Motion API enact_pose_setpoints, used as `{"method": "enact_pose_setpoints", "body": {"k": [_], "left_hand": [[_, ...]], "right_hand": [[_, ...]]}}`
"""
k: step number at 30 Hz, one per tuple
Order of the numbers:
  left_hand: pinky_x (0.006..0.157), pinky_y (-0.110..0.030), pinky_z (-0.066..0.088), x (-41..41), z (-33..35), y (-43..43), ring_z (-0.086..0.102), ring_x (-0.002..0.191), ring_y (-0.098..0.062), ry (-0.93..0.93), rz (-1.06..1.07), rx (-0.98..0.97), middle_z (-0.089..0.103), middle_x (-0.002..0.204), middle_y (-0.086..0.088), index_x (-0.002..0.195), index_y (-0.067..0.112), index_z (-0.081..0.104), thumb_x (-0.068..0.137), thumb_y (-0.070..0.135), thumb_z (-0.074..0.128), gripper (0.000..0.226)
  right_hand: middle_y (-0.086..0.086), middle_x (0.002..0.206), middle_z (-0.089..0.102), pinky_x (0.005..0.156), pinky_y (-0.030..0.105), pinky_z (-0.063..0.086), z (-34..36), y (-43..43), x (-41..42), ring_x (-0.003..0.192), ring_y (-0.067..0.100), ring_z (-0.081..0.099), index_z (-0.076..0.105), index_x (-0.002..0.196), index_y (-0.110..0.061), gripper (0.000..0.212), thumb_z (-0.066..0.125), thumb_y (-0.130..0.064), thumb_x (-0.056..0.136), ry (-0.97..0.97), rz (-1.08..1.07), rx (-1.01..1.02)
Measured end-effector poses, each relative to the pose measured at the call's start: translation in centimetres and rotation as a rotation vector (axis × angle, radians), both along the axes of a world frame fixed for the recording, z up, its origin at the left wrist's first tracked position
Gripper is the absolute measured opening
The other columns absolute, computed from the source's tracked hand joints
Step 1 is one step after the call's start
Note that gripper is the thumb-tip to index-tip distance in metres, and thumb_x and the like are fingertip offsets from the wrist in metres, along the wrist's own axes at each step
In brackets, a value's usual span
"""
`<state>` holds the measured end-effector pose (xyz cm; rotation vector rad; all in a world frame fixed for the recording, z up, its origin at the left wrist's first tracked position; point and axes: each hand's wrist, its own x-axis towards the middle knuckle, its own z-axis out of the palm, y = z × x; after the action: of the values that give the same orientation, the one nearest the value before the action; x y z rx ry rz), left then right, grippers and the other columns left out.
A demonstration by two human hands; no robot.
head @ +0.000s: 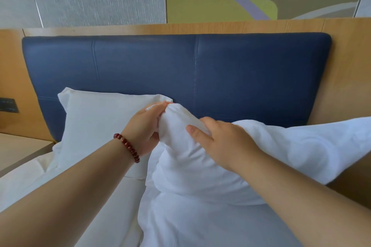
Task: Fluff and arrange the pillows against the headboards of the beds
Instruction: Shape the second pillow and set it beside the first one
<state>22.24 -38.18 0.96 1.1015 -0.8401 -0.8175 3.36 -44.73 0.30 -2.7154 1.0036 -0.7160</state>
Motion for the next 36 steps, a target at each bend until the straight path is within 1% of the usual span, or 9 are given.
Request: {"method": "enact_pose_setpoints", "body": {"k": [5,7,9,11,13,18,22,28,36], "left_hand": [[0.076,-0.034,0.055,3.5,0.8,-0.3,0.064,0.088,-0.023,-0.088,0.104,0.152,0.065,0.107,-0.01,0.117,0.013,0.067,0.091,0.014,0.064,0.025],[0.09,-0.035,0.052,4.4,1.7,-0.1,0.063,0.103,-0.022,-0.445,0.431,0.187,0.065,0.122,-0.002,0.12,0.016,0.066,0.094,0.012,0.059,0.027],[0.1,-0.024,0.042,4.0,3.2,0.9,0.056,0.119,-0.016,-0.977,0.757,-0.043,0.062,0.128,0.006,0.116,0.019,0.068,0.096,0.015,0.053,0.025],[0.102,-0.016,0.037,1.7,4.7,2.1,0.055,0.12,-0.007,-1.336,0.715,-0.426,0.064,0.121,0.009,0.112,0.017,0.07,0.098,0.02,0.047,0.027],[0.095,-0.023,0.044,-1.2,4.7,2.3,0.061,0.109,-0.012,-1.532,0.478,-0.498,0.071,0.109,0.004,0.109,0.014,0.071,0.099,0.026,0.041,0.034],[0.085,-0.037,0.042,-3.2,1.6,0.1,0.058,0.086,-0.019,-1.781,0.136,-0.065,0.068,0.091,0.0,0.099,0.013,0.069,0.099,0.041,0.016,0.06],[0.088,-0.036,0.039,-2.0,0.3,-0.9,0.057,0.088,-0.015,-1.863,0.206,-0.023,0.068,0.092,0.008,0.098,0.024,0.069,0.093,0.054,0.002,0.074],[0.074,-0.034,0.038,0.6,-0.4,-1.0,0.05,0.065,-0.019,-1.887,0.198,-0.015,0.05,0.062,0.005,0.069,0.017,0.053,0.09,0.06,0.003,0.07],[0.056,-0.031,0.025,-1.4,1.4,-2.7,0.042,0.055,-0.015,-1.95,0.27,0.107,0.045,0.055,0.005,0.073,0.023,0.051,0.087,0.065,-0.009,0.074]], "right_hand": [[-0.006,0.067,0.056,0.057,0.034,0.037,-0.4,-0.5,0.7,0.067,0.016,0.054,0.047,0.08,-0.022,0.071,0.026,-0.089,0.07,-0.032,0.032,0.048],[-0.007,0.066,0.054,0.056,0.033,0.035,-0.5,-1.0,0.8,0.065,0.014,0.052,0.044,0.076,-0.023,0.071,0.029,-0.091,0.068,-0.029,0.018,0.057],[-0.007,0.067,0.056,0.057,0.033,0.037,-0.6,-1.2,1.0,0.066,0.014,0.054,0.043,0.076,-0.024,0.071,0.029,-0.093,0.065,-0.027,0.012,0.064],[-0.008,0.072,0.059,0.06,0.034,0.041,-0.8,-1.5,1.3,0.07,0.015,0.057,0.046,0.079,-0.027,0.071,0.029,-0.094,0.063,-0.008,0.017,0.057],[-0.009,0.077,0.059,0.061,0.034,0.042,-0.7,-1.5,1.7,0.074,0.015,0.057,0.048,0.085,-0.029,0.073,0.03,-0.095,0.062,0.049,0.016,0.041],[-0.01,0.093,0.066,0.073,0.033,0.051,-0.9,-1.2,1.0,0.085,0.016,0.061,0.053,0.12,-0.033,0.089,0.038,-0.094,0.056,0.017,0.075,0.077],[-0.013,0.105,0.064,0.083,0.035,0.051,-1.4,-2.1,0.0,0.097,0.013,0.059,0.051,0.123,-0.033,0.09,0.041,-0.094,0.058,0.14,0.109,0.057],[-0.013,0.133,0.058,0.11,0.037,0.025,-0.9,-8.4,-6.1,0.129,0.015,0.046,0.049,0.133,-0.039,0.104,0.008,-0.1,0.058,0.354,-0.13,-0.099],[-0.013,0.089,0.065,0.083,0.036,0.033,-1.2,-10.9,-9.1,0.086,0.012,0.058,0.06,0.099,-0.031,0.114,-0.014,-0.1,0.046,0.364,-0.225,-0.153]]}}
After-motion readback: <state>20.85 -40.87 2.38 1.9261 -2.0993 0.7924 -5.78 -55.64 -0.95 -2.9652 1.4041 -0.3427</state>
